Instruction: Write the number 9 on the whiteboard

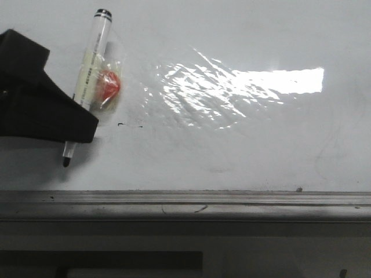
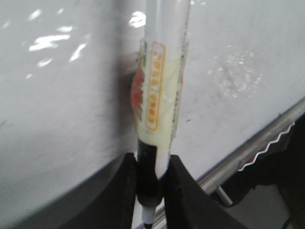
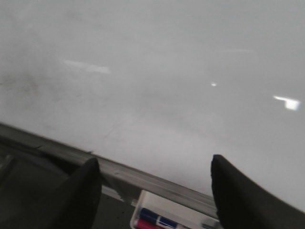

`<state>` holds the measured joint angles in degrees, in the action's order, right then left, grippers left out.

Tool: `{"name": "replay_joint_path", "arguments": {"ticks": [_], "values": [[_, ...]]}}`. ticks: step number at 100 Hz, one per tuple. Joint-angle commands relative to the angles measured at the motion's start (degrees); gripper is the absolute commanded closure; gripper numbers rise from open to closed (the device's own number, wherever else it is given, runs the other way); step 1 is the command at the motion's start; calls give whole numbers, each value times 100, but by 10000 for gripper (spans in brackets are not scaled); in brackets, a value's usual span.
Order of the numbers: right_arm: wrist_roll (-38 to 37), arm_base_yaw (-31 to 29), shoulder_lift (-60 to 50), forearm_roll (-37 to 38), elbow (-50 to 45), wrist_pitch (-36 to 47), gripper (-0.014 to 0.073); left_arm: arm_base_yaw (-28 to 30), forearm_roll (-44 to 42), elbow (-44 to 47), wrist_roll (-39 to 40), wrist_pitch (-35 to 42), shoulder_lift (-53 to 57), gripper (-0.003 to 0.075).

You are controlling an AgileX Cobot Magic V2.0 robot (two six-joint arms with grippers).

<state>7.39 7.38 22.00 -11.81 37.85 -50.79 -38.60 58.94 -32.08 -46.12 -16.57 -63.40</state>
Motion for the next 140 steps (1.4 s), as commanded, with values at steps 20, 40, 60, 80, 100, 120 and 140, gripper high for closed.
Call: {"name": "replay_joint_path", "arguments": {"ticks": [20,40,60,80,100,120,140], "values": [[3946,135,460,-3513,188,148,163,-439,-287,-477,-3875,-2049,267,741],[4868,1197,828,-3821,188,120,163,-831,-302,-477,-4069,-1492,267,741],[4868,1710,1399,-3804,188,737,163,-912,-302,-477,-4069,-1371,267,741],[4910,2082,2165,-3970,198,1014,163,-912,-302,-477,-4069,-1102,267,741],[5345,2632,2645,-4227,198,1546,163,-912,-302,-477,-4069,-1061,267,741],[5402,3143,2961,-4347,198,2334,163,-912,-302,-477,-4069,-1061,267,741],[5402,3443,3314,-4564,375,2578,163,-912,-302,-477,-4069,-1045,267,741]]}}
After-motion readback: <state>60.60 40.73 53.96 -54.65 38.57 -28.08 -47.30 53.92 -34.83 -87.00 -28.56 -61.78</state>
